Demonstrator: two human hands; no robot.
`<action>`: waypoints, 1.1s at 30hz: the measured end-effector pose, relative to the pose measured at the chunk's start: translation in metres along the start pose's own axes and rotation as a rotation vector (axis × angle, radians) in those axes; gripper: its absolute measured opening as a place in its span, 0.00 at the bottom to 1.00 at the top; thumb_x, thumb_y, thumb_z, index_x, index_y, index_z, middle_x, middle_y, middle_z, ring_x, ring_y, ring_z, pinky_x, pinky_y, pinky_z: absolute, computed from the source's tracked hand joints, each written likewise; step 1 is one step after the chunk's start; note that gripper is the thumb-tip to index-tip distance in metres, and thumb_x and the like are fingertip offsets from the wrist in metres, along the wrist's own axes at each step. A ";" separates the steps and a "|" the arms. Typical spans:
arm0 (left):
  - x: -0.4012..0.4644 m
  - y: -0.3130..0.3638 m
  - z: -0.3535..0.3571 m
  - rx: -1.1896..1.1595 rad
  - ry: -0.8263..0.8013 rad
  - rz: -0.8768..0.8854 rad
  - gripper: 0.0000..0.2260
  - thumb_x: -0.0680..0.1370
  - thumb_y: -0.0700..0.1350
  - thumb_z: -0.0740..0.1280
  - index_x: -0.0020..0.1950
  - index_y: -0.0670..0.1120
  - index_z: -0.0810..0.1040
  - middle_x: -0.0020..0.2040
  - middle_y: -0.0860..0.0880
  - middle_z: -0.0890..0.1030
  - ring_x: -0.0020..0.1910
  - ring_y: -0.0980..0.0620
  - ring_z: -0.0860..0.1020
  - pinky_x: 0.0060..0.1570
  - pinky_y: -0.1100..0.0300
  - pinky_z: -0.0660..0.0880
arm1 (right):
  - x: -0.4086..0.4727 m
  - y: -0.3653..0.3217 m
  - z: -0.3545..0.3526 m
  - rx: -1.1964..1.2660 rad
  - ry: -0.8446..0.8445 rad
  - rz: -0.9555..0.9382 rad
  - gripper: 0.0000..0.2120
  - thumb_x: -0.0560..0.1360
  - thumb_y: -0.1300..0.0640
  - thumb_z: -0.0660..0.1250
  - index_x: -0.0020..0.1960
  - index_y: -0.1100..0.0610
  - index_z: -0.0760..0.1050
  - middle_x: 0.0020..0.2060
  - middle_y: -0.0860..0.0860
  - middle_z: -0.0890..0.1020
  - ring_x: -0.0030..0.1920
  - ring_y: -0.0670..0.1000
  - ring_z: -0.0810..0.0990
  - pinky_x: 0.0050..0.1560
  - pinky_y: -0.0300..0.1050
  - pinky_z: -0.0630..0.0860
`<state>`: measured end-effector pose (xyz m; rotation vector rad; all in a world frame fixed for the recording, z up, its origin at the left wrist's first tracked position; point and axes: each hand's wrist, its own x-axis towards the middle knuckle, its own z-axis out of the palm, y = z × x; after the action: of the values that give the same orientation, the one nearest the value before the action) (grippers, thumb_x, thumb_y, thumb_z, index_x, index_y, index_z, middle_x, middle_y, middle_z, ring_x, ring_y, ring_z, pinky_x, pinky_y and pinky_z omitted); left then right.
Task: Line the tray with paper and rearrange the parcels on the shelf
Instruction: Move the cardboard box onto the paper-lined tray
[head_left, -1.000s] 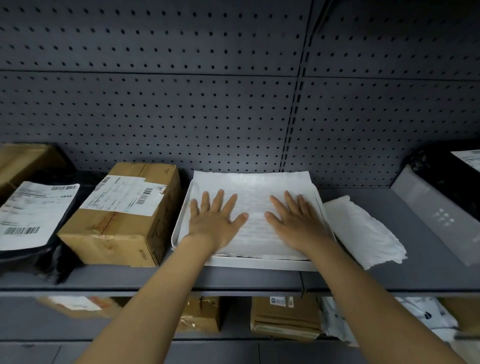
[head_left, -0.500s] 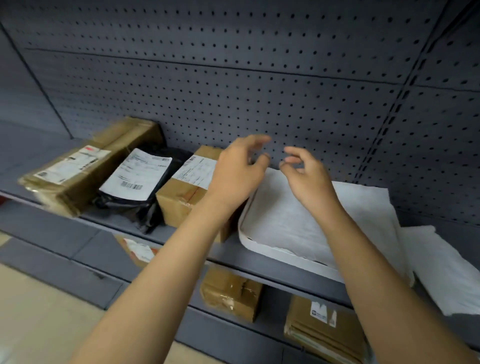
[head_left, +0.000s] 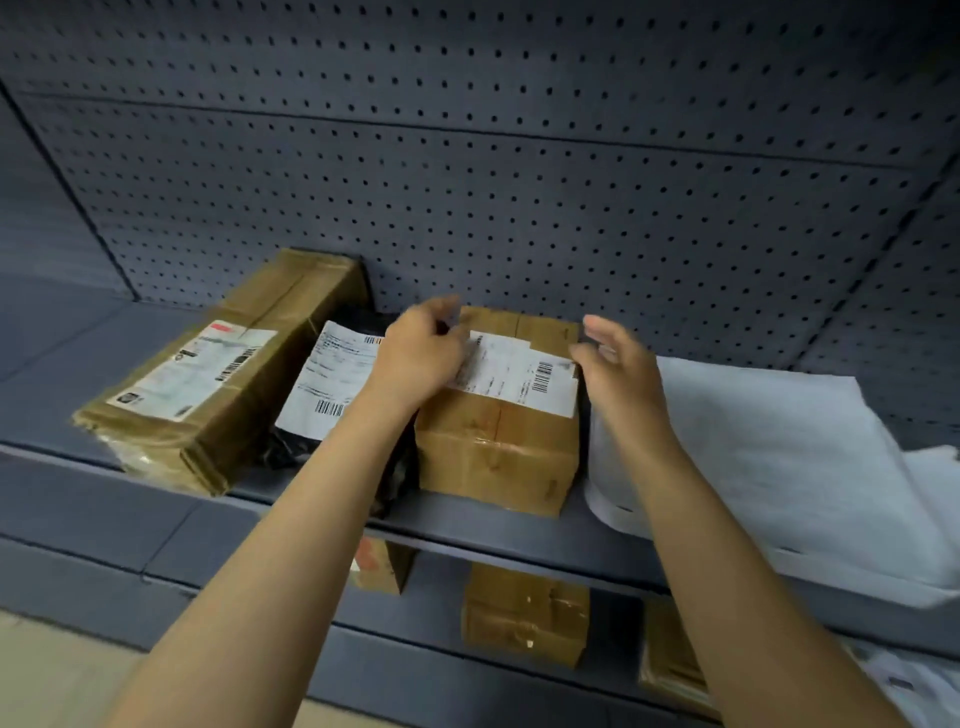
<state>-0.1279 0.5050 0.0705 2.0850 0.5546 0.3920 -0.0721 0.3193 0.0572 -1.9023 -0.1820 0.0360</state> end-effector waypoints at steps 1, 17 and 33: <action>0.003 -0.007 0.000 -0.008 -0.033 -0.007 0.20 0.81 0.46 0.64 0.74 0.49 0.75 0.67 0.49 0.80 0.68 0.48 0.76 0.65 0.58 0.70 | -0.002 0.002 0.004 -0.009 0.016 0.013 0.21 0.79 0.56 0.65 0.72 0.50 0.73 0.64 0.44 0.78 0.58 0.40 0.75 0.58 0.38 0.69; 0.002 -0.001 0.000 0.086 0.031 0.022 0.19 0.82 0.49 0.61 0.32 0.43 0.72 0.29 0.46 0.73 0.39 0.42 0.73 0.36 0.55 0.64 | -0.008 -0.002 0.012 -0.017 0.035 0.168 0.11 0.77 0.56 0.63 0.52 0.57 0.82 0.43 0.51 0.88 0.48 0.54 0.86 0.50 0.53 0.82; -0.017 0.096 0.042 -0.188 0.078 0.193 0.08 0.75 0.50 0.71 0.48 0.51 0.89 0.34 0.56 0.84 0.40 0.57 0.80 0.50 0.61 0.77 | -0.005 -0.045 -0.125 0.047 0.162 0.102 0.10 0.77 0.55 0.69 0.57 0.51 0.84 0.32 0.40 0.85 0.34 0.39 0.82 0.44 0.40 0.77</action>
<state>-0.1000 0.4203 0.1285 1.9527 0.3482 0.6157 -0.0678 0.2165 0.1410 -1.8567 0.0258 -0.0449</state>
